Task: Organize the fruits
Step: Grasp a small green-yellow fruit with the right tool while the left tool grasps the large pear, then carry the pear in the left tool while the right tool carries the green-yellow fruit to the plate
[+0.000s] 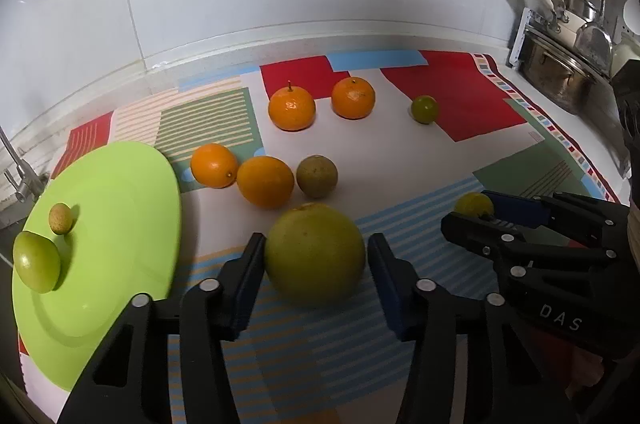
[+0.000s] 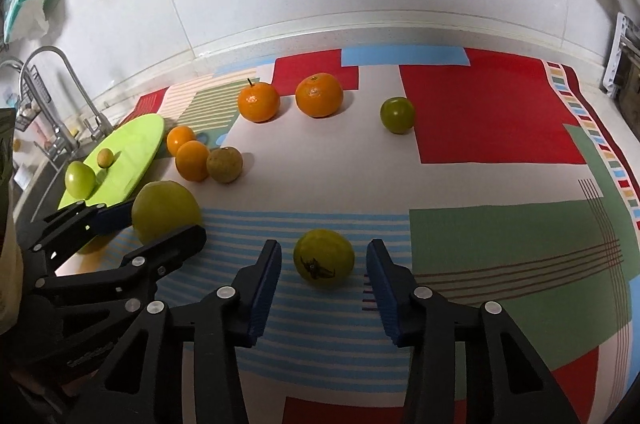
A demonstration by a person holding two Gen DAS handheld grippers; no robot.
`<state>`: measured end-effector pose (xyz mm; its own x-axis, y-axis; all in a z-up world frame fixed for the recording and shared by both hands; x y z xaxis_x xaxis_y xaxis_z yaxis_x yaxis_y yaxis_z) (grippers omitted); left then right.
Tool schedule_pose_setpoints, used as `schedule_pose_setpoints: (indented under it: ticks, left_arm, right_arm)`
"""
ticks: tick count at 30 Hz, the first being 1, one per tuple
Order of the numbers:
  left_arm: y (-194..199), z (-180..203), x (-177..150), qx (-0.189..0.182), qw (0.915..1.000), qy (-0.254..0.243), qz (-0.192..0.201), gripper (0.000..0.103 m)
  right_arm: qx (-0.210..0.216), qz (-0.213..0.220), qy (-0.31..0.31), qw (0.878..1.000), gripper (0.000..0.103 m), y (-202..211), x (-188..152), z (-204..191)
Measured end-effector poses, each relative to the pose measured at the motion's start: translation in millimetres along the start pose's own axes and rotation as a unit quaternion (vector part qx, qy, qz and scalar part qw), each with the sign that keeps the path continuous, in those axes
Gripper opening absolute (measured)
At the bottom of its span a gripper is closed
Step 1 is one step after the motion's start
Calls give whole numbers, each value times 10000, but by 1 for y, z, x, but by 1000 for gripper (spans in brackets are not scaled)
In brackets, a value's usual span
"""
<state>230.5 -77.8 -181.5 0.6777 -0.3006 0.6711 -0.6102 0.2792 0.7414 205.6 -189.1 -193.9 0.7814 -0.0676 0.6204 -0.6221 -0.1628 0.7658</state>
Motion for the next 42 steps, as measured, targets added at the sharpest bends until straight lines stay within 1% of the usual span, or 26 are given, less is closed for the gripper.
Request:
schedule_pose_setpoints:
  ticks: [3,4,5,9,19,26,33,42]
  left_arm:
    - [0,-1,0,-35,10000,15,5,48]
    - [0,0,0,-32,10000,3,8,48]
    - [0,0,0,-30,10000,-5,9,48]
    - [4,1,1,-75,10000,9,35,48]
    - [29,-2,3,-26,9997,38,242,48]
    - [59,-8,2,42,9989,157,432,48]
    - [91,-16,-5,98,9979,268,585,48]
    - [128,-32,-15,269,9961,342,772,48]
  right_arm:
    - [-39,11,65,10000,36,-2,1,-1]
    - [-60,10,93,9999,33,-2,2,-1]
    - [-31,12,98,9999,31,-3,2,-2]
    - [32,15,108,9999,31,-1,2,-3]
    - [137,247,212,9994,31,21,9,-17]
    - [216,456,340,9982,31,46,12,-34]
    - [245,626,458,9967,31,73,9,-54]
    - [365,806,571,9944,31,99,5,-83]
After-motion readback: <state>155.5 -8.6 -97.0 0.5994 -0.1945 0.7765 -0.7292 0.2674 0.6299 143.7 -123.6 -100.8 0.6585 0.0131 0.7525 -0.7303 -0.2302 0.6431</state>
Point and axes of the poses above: each gripper's, at about its wrist camera, not at the fingertips, and y roughly against the way its jaws point, z to its right, x to its top, the point moved 9 cm from there along -y, roughly the way its jaws point
